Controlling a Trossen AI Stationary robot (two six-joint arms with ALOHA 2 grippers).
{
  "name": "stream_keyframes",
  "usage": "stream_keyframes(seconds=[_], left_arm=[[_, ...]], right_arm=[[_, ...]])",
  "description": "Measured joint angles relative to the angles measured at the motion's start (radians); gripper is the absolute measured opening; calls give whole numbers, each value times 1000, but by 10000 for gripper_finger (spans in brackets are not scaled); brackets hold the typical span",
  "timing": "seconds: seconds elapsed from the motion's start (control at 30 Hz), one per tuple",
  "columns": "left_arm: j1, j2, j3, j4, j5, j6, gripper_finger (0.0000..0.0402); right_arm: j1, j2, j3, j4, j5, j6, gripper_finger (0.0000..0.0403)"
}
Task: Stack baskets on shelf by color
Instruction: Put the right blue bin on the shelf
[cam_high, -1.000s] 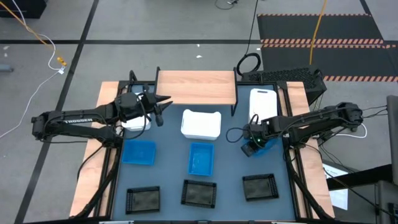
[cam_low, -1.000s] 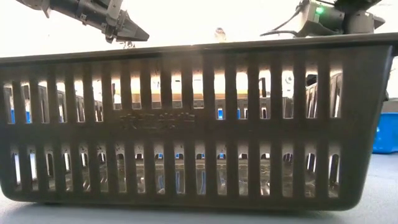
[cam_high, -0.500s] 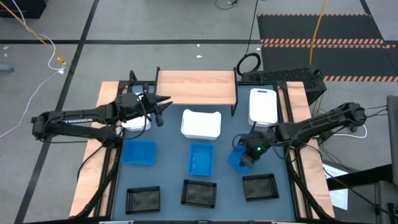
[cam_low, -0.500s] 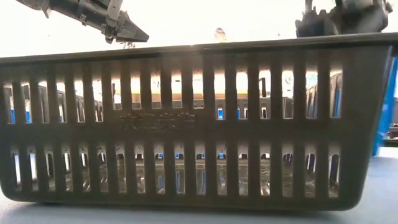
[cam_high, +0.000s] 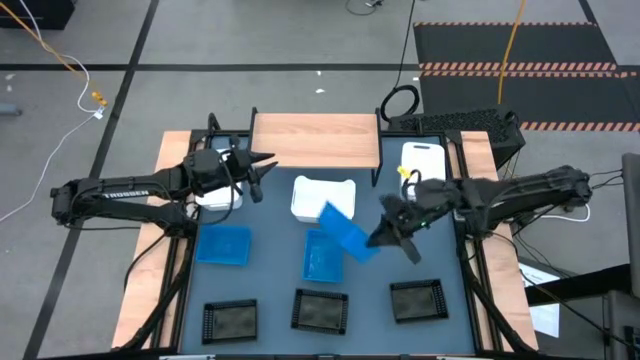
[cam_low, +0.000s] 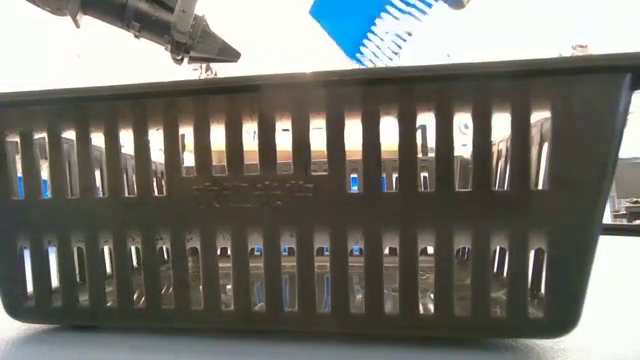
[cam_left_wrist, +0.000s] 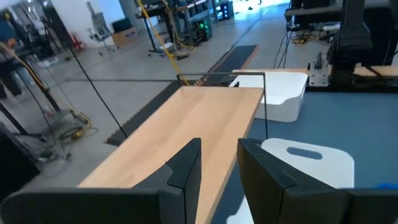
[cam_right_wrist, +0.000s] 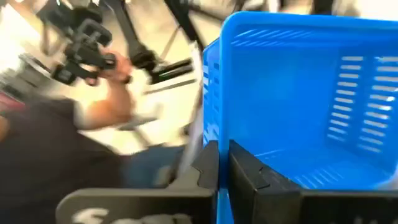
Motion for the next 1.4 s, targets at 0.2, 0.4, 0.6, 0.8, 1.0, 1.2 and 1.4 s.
stream_keyframes(seconds=[0.2,0.4,0.6,0.8,1.0,1.2,1.4], left_arm=[[13,0,0,40,0,100,106],[56,-1,0,46,0,107,106],[85,0,0,-20,0,83,106],[111,0,0,-76,0,86,106],[135,0,0,-89,0,82,106],[145,0,0,-90,0,27,106],[145,0,0,-92,0,-9,106]], right_arm=[[-142,88,278,-263,244,-397,4],[-373,289,461,-458,373,-582,4],[-527,465,520,-543,407,-782,4],[-604,535,521,-650,403,-844,4],[-629,535,521,-670,403,-706,4],[-611,535,521,-711,401,-680,8],[-568,534,521,-741,402,-604,10]])
